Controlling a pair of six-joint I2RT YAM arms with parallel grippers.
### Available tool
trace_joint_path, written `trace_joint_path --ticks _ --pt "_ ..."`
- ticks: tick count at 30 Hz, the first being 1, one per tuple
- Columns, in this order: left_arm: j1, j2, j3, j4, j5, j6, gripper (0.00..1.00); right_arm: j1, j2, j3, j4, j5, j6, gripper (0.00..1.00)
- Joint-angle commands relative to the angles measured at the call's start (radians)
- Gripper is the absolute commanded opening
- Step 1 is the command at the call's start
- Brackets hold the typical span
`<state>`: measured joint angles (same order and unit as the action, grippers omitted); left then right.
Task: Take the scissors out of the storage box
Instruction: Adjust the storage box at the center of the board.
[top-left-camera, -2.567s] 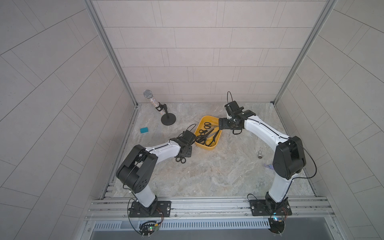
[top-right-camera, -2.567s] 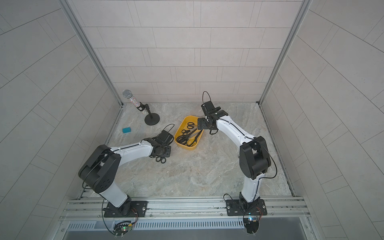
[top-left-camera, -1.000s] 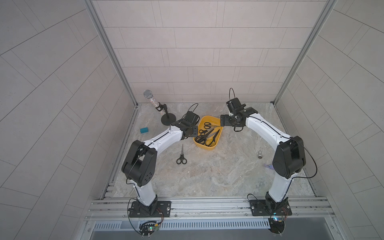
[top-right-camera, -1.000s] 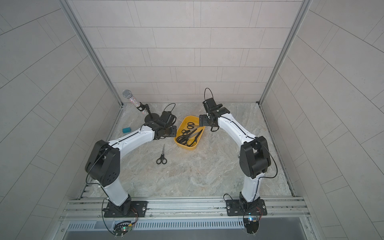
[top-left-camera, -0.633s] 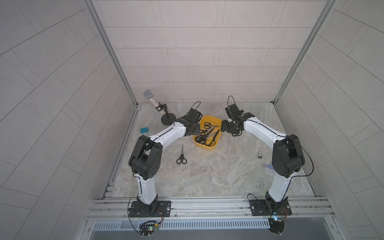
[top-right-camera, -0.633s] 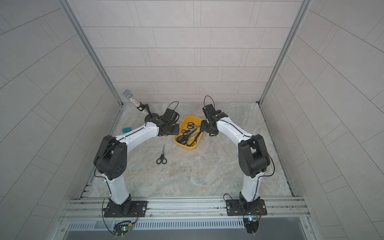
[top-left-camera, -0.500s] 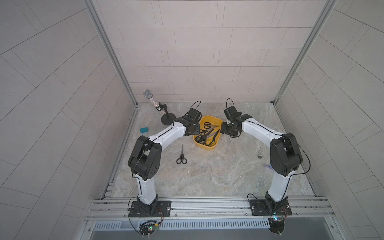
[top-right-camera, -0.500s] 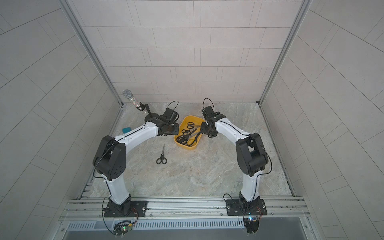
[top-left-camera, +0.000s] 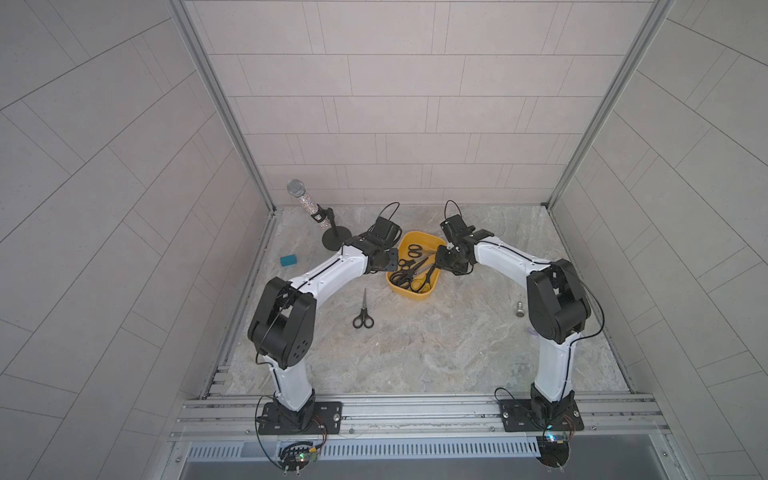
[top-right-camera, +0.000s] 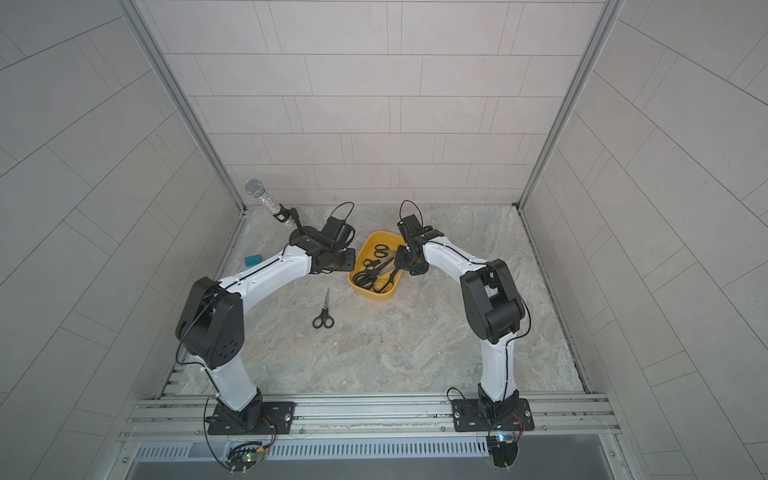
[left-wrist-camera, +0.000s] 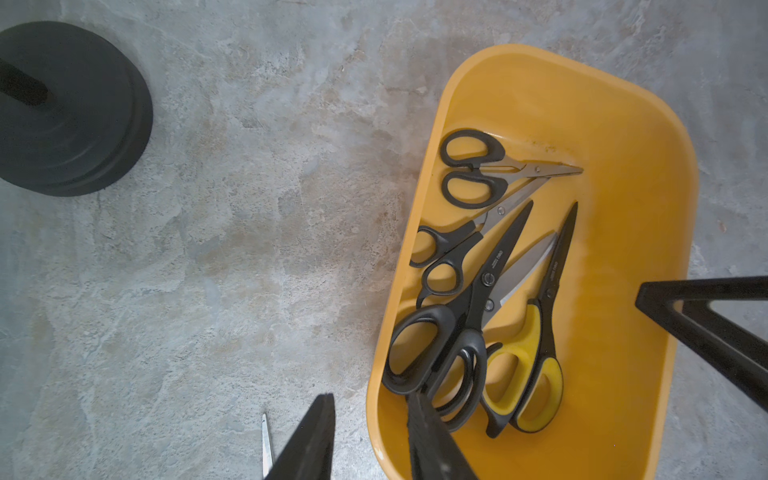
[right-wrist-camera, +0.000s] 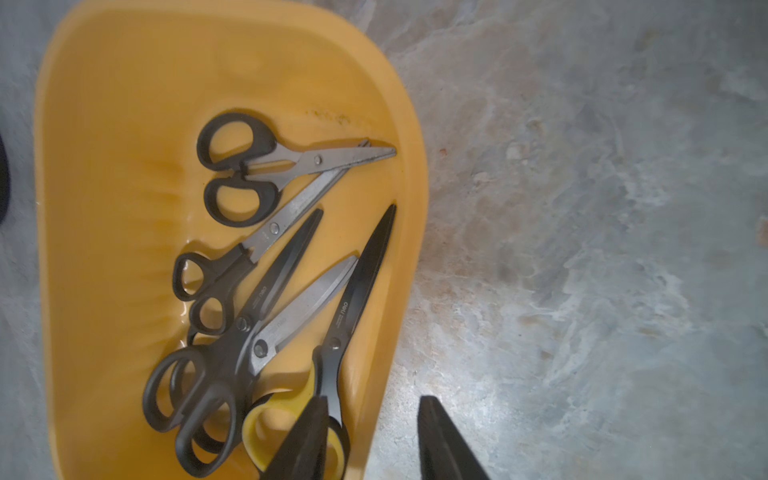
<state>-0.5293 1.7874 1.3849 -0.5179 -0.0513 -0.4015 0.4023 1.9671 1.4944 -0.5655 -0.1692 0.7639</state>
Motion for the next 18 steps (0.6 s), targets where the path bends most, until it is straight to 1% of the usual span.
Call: trace_joint_path --ticks 1,4,5,8,12,18 --pt "-0.023 -0.036 -0.009 -0.032 -0.002 0.036 0.35 0.007 0.011 0.017 -0.029 0.020 0.000 0.29" --pt "-0.046 -0.030 -0.006 -0.040 0.008 0.061 0.34 0.007 0.018 0.027 -0.040 0.022 -0.008 0.17" --pt "-0.052 -0.029 -0.005 -0.043 0.008 0.071 0.34 0.008 0.018 0.027 -0.041 0.024 -0.010 0.15" --pt "-0.067 -0.017 0.007 -0.051 0.031 0.091 0.33 0.008 0.011 0.027 -0.046 0.043 -0.029 0.15" --pt "-0.083 0.016 0.029 -0.060 0.092 0.135 0.33 0.009 0.006 0.038 -0.051 0.063 -0.087 0.15" --pt "-0.102 0.060 0.071 -0.094 0.137 0.128 0.33 0.008 0.003 0.041 -0.051 0.062 -0.093 0.14"
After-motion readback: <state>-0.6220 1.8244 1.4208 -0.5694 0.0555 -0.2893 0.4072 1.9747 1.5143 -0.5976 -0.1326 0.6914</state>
